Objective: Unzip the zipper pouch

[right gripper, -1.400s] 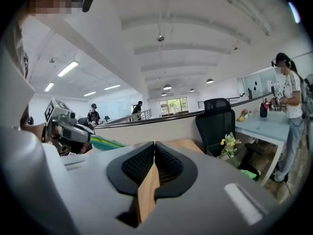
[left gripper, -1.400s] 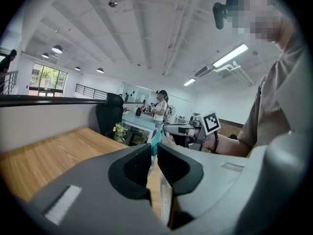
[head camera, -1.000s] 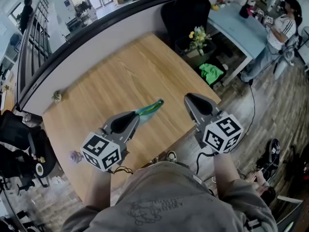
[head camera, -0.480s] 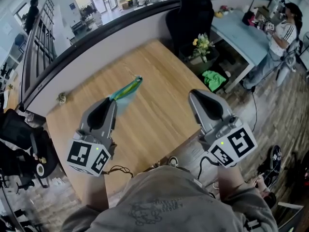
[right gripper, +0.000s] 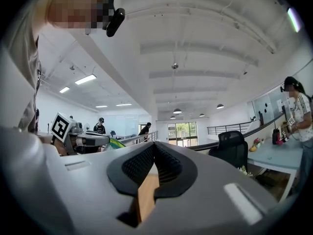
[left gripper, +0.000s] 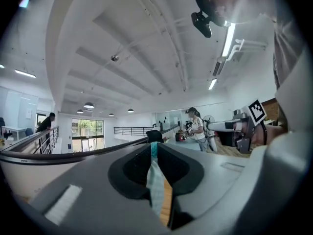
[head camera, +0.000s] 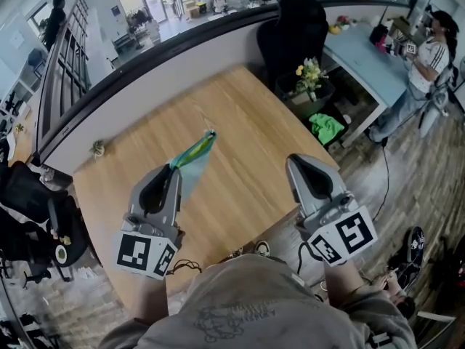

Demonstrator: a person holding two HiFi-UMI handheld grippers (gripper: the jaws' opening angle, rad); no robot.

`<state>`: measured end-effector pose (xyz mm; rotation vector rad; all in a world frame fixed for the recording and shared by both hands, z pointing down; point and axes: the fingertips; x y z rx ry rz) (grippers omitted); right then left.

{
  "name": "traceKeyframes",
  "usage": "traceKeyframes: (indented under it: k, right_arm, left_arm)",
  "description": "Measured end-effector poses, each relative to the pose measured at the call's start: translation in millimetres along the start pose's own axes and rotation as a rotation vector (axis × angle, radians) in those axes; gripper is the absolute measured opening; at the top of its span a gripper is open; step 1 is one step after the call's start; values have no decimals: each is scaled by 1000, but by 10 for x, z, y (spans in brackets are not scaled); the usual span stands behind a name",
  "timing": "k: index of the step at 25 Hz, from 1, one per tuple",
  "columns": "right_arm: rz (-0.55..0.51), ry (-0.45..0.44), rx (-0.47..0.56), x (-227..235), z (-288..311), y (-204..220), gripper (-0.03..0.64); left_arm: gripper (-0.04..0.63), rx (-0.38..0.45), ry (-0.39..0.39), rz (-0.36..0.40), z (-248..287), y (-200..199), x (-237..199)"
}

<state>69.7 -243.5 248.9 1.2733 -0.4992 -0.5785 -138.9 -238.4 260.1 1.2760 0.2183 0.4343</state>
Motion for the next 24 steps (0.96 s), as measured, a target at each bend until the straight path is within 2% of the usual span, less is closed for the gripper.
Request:
traceKeyframes:
  k: [3,8,24]
  right_arm:
    - [31,-32,-29,-63,65,134,11]
    - [23,-62,-102,-171,204,381,11]
    - [-57,-25,-164,-230,260,476,11]
  left_arm:
    - [41,-45,1,-27,8,226,-5]
    - [41,-103,-3,-53,13,486,-11]
    - [41,-75,33,-61,-36,403,12]
Point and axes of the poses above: the fingertips, and each gripper's own axes: z forward along the fingers, x to its right, y out of its underside, and after that the axes turned 15 degrees about -x, right-handed
